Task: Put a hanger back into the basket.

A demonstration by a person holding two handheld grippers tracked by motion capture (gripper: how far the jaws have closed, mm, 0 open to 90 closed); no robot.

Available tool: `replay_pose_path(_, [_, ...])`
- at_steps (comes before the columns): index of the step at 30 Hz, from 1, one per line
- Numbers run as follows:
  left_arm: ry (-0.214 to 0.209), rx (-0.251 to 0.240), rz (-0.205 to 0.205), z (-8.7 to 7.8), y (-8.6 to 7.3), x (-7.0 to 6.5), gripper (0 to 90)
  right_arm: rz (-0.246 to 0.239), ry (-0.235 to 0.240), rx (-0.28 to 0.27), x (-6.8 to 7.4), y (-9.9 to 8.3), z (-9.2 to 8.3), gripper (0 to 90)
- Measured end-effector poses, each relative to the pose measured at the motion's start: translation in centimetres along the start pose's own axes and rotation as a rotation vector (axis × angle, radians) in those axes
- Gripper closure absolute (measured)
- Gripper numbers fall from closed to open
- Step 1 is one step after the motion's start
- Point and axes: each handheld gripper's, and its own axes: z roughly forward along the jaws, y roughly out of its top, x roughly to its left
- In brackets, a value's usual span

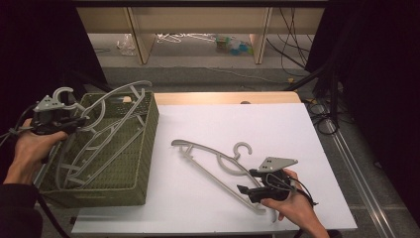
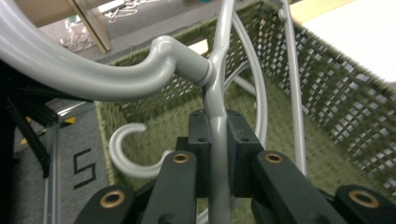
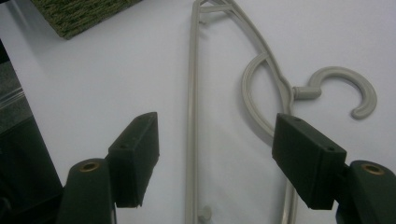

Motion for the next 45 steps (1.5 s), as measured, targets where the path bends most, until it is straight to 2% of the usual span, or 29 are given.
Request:
replay_pose_path(6, [0.02, 0.061, 0.017, 0.9, -1.1, -0.1, 81.9, -0.001, 0.0, 0.0, 0.0, 0.0, 0.0, 32.6])
replay_pose_path(8, [0.022, 0.074, 0.008, 1.3, -1.4, -0.2, 81.9, -0.001, 0.0, 0.001, 0.0, 0.0, 0.0, 32.6])
replay_pose_path(12, [0.003, 0.098, 0.012, 2.1, -1.8, -0.5, 81.8, 0.008, 0.001, 0.003, 0.0, 0.0, 0.0, 32.7])
replay_pose_path(14, [0.002, 0.109, 0.024, 2.4, -1.9, -0.8, 81.7, -0.001, -0.002, 0.0, -0.1, 0.0, 0.0, 32.6])
replay_pose_path(16, [-0.001, 0.106, 0.016, 2.7, -2.0, -1.0, 81.6, 0.001, -0.001, 0.0, -0.1, 0.0, 0.0, 32.6])
replay_pose_path(18, [-0.006, 0.129, 0.026, 3.3, -2.4, -1.2, 81.5, -0.001, 0.002, 0.003, 0.0, 0.0, 0.0, 32.6])
replay_pose_path(20, [-0.014, 0.131, 0.016, 3.8, -2.7, -1.3, 81.4, -0.001, 0.003, 0.004, 0.0, 0.0, 0.0, 32.6])
replay_pose_path(25, [-0.027, 0.17, 0.043, 4.7, -2.9, -1.7, 81.1, 0.0, 0.003, 0.004, -0.1, 0.0, 0.0, 32.6])
replay_pose_path(26, [-0.023, 0.169, 0.02, 4.9, -3.0, -1.8, 81.1, 0.008, 0.004, 0.009, 0.0, 0.0, 0.0, 32.6])
replay_pose_path(27, [-0.03, 0.172, 0.027, 5.0, -3.1, -1.7, 81.2, 0.004, 0.004, 0.008, -0.1, 0.0, 0.0, 32.6])
replay_pose_path(29, [-0.022, 0.179, -0.006, 5.3, -3.4, -1.7, 81.2, -0.002, 0.002, 0.005, -0.1, 0.0, 0.0, 32.6])
replay_pose_path(31, [-0.033, 0.199, 0.013, 5.7, -3.6, -1.5, 80.9, -0.001, 0.003, 0.003, -0.1, 0.0, 0.0, 32.6])
replay_pose_path(32, [-0.034, 0.21, 0.01, 5.9, -3.8, -1.7, 80.8, 0.0, 0.003, 0.004, -0.1, 0.0, 0.0, 32.6])
replay_pose_path(34, [-0.034, 0.209, 0.031, 6.1, -3.8, -1.7, 80.6, -0.002, 0.004, 0.005, -0.1, 0.0, 0.0, 32.6])
replay_pose_path(35, [-0.03, 0.21, 0.005, 6.1, -3.9, -1.8, 80.3, 0.005, 0.001, 0.005, -0.1, 0.0, 0.0, 32.5])
replay_pose_path(37, [-0.019, 0.21, 0.007, 6.0, -3.9, -1.6, 77.9, 0.002, 0.002, 0.003, -0.2, 0.0, 0.0, 32.5])
replay_pose_path(39, [0.004, 0.214, -0.009, 5.7, -4.0, -1.5, 74.5, 0.0, -0.001, 0.003, -0.2, -0.1, 0.1, 32.5])
replay_pose_path(40, [0.015, 0.201, -0.035, 5.4, -4.0, -1.4, 72.1, 0.0, 0.003, 0.007, -0.2, -0.1, 0.1, 32.5])
replay_pose_path(41, [0.015, 0.201, -0.035, 5.4, -4.0, -1.4, 70.3, 0.005, 0.004, 0.01, -0.1, -0.1, 0.1, 32.5])
replay_pose_path(42, [0.02, 0.174, -0.074, 4.9, -4.1, -1.6, 70.1, 0.006, 0.006, 0.009, -0.1, -0.1, 0.1, 32.5])
replay_pose_path(45, [0.016, 0.126, -0.099, 3.8, -3.9, -2.1, 65.9, 0.002, 0.003, 0.005, -0.2, -0.1, 0.1, 32.4])
